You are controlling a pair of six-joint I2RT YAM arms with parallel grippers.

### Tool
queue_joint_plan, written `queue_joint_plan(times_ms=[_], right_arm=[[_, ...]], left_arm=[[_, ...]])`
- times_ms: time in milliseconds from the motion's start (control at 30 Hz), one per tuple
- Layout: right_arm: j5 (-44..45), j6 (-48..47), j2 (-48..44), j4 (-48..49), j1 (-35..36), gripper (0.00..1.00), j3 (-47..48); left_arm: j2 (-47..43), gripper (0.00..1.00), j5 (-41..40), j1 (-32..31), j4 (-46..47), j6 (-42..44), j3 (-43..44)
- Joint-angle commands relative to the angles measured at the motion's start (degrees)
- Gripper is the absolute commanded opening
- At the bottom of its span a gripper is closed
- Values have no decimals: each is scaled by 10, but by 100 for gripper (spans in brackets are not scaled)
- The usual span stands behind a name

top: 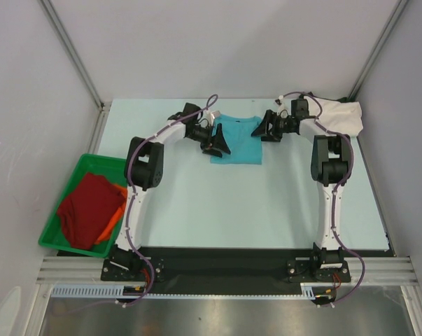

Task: Fold and stack the t-shirts
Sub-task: Neatly place the folded tshirt to the corner

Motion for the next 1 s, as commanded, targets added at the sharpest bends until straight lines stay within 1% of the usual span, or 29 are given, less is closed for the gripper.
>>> queue_joint_plan(times_ms=[0, 167, 233, 333, 367, 433, 467, 533, 567, 600, 633, 667, 767, 833, 867, 967], right_arm=[[41, -1, 47, -47, 22, 73, -9], [41, 3, 50, -49, 29, 70, -15], [48, 2, 48, -49, 32, 66, -16], [74, -5, 46, -55, 35, 52, -12], [80, -9, 41, -58, 35, 40, -10], [88, -31, 37, -66, 40, 29, 1], [86, -43, 32, -71, 42, 20, 6], [98, -72, 19, -90, 45, 13, 24], [103, -99, 11, -96, 44, 2, 29], [115, -114, -6, -111, 43, 0, 34], [119, -128, -16, -119, 42, 0, 45], [123, -156, -27, -126, 36, 0, 49], [163, -186, -67, -151, 19, 0, 62], [191, -217, -90, -164, 9, 0, 67], [202, -227, -95, -170, -1, 0, 70], [229, -265, -105, -171, -19, 0, 71]], left_arm=[[4, 73, -8, -5, 2, 18, 25], [2, 73, -10, -5, 3, 17, 27], [2, 73, -11, -5, 3, 16, 28], [0, 73, -20, -5, 0, 18, 31], [-5, 73, -23, -5, -1, 19, 32], [-11, 75, -35, -5, -4, 23, 35], [-18, 75, -45, -5, -8, 28, 44], [-29, 77, -85, -4, -30, 54, 58], [-41, 77, -105, -4, -39, 67, 76], [-50, 78, -126, -2, -47, 95, 84], [-58, 78, -166, 0, -64, 111, 90], [-75, 78, -186, 3, -70, 126, 98], [-105, 76, -238, 17, -93, 171, 91], [-112, 74, -248, 31, -112, 197, 90], [-115, 73, -246, 33, -138, 209, 89], [-115, 68, -241, 40, -171, 246, 78]])
